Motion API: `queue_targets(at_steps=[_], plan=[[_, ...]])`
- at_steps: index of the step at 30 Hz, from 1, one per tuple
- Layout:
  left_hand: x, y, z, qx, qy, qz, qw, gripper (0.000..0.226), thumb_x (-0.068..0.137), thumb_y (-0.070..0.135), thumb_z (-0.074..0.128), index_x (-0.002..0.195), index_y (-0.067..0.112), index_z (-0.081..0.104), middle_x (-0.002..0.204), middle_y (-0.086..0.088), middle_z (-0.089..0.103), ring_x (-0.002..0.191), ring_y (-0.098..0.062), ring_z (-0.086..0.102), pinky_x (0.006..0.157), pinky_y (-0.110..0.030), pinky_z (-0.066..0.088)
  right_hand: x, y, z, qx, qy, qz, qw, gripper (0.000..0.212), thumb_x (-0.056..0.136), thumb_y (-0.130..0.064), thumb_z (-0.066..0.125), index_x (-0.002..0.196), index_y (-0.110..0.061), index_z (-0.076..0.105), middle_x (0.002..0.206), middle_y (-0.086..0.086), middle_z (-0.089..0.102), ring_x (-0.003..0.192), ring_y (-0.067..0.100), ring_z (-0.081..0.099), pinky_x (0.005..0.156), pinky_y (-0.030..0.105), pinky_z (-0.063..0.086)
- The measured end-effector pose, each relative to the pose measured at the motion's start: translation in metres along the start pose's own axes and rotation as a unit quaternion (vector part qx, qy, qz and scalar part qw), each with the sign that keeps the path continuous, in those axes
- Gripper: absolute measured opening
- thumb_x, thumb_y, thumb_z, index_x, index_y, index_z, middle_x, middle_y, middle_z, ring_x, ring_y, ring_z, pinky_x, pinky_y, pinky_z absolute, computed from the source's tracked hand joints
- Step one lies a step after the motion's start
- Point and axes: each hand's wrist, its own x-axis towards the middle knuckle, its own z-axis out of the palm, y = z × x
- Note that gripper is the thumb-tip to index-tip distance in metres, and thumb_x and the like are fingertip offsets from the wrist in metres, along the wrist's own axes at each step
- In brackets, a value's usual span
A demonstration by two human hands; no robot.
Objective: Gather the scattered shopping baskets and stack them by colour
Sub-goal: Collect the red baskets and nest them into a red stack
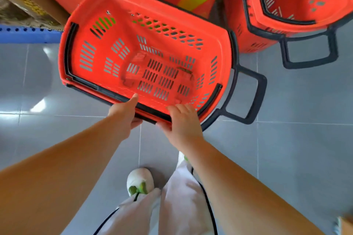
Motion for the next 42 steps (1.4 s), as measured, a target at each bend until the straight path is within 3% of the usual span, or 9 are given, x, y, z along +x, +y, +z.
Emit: queue_targets(at_steps=[4,9,13,16,19,25,30,36,42], plan=[[0.010,0.003,0.002,-0.010,0.007,-0.015,1.000,0.029,0.081,0.038,0.072,0.084,0.015,0.055,0.100,-0.009,0.069,0.075,-0.022,0.069,0.064,-0.036,0.058,0.010,0.048,-0.030,-0.018,0.198,0.219,0.955,0.063,0.075,-0.043,0.066,0.121,-0.002,0.053,0.119,0.017,0.055,0.113,0.037,0.048,0.102,0.044,0.030],[0.013,0.003,0.006,-0.063,-0.008,-0.025,0.998,0.020,0.083,0.019,0.073,0.093,0.011,0.058,0.102,-0.010,0.064,0.085,-0.021,0.066,0.073,-0.036,0.055,0.035,0.097,-0.055,0.317,0.061,0.452,0.831,0.097,0.063,-0.045,0.081,0.138,-0.007,0.032,0.130,0.010,0.055,0.110,0.027,0.059,0.089,0.036,0.049],[0.011,0.000,0.002,-0.124,-0.042,-0.028,0.991,0.027,0.081,0.005,0.068,0.106,0.010,0.058,0.089,-0.011,0.063,0.079,-0.024,0.065,0.078,-0.045,0.057,0.047,0.105,-0.059,0.393,0.007,0.449,0.802,0.048,0.055,-0.028,0.083,0.094,-0.010,0.059,0.086,0.007,0.069,0.065,0.019,0.068,0.046,0.024,0.053],[0.003,0.008,-0.006,-0.190,-0.013,-0.009,0.982,0.034,0.073,0.000,0.066,0.104,0.010,0.059,0.088,-0.012,0.064,0.076,-0.025,0.066,0.073,-0.045,0.059,0.044,0.089,-0.060,0.428,-0.002,0.472,0.770,0.029,0.050,-0.017,0.072,0.076,-0.010,0.061,0.066,0.008,0.063,0.053,0.024,0.063,0.057,0.045,0.058],[-0.017,0.020,-0.028,-0.208,0.020,0.005,0.978,0.023,0.073,-0.001,0.063,0.090,0.011,0.053,0.070,-0.008,0.054,0.047,-0.016,0.060,0.051,-0.028,0.055,0.028,0.063,-0.067,0.453,-0.015,0.476,0.754,0.020,0.049,-0.015,0.069,0.065,-0.013,0.057,0.060,0.006,0.055,0.058,0.024,0.056,0.063,0.043,0.056],[-0.088,0.030,-0.106,-0.256,0.023,0.026,0.966,0.025,0.072,-0.004,0.061,0.087,0.013,0.052,0.070,-0.006,0.051,0.055,-0.018,0.057,0.043,-0.024,0.051,-0.002,-0.013,-0.129,0.468,-0.033,0.451,0.760,0.029,0.052,-0.017,0.074,0.078,-0.007,0.066,0.076,0.013,0.069,0.071,0.030,0.067,0.076,0.048,0.059],[-0.178,0.065,-0.185,-0.286,0.023,0.053,0.956,0.021,0.076,-0.002,0.059,0.077,0.015,0.046,0.065,-0.004,0.045,0.045,-0.013,0.053,0.040,-0.019,0.046,-0.018,-0.103,-0.225,0.488,-0.048,0.405,0.771,0.035,0.058,-0.016,0.084,0.089,-0.010,0.070,0.074,0.007,0.070,0.057,0.020,0.061,0.056,0.027,0.048],[-0.278,0.091,-0.281,-0.355,0.035,0.108,0.928,0.022,0.068,-0.004,0.065,0.080,0.012,0.054,0.066,-0.007,0.051,0.052,-0.018,0.055,0.046,-0.024,0.050,-0.044,-0.206,-0.313,0.552,-0.077,0.347,0.754,0.011,0.076,-0.013,0.073,0.085,-0.011,0.066,0.071,0.008,0.068,0.059,0.023,0.065,0.057,0.036,0.055],[-0.340,0.100,-0.365,-0.399,0.085,0.152,0.900,0.020,0.066,0.005,0.073,0.077,0.011,0.057,0.062,-0.006,0.051,0.042,-0.014,0.055,0.037,-0.018,0.045,-0.038,-0.278,-0.367,0.580,-0.121,0.292,0.751,0.021,0.078,-0.024,0.075,0.088,-0.011,0.062,0.068,0.011,0.064,0.058,0.027,0.062,0.042,0.038,0.055]])
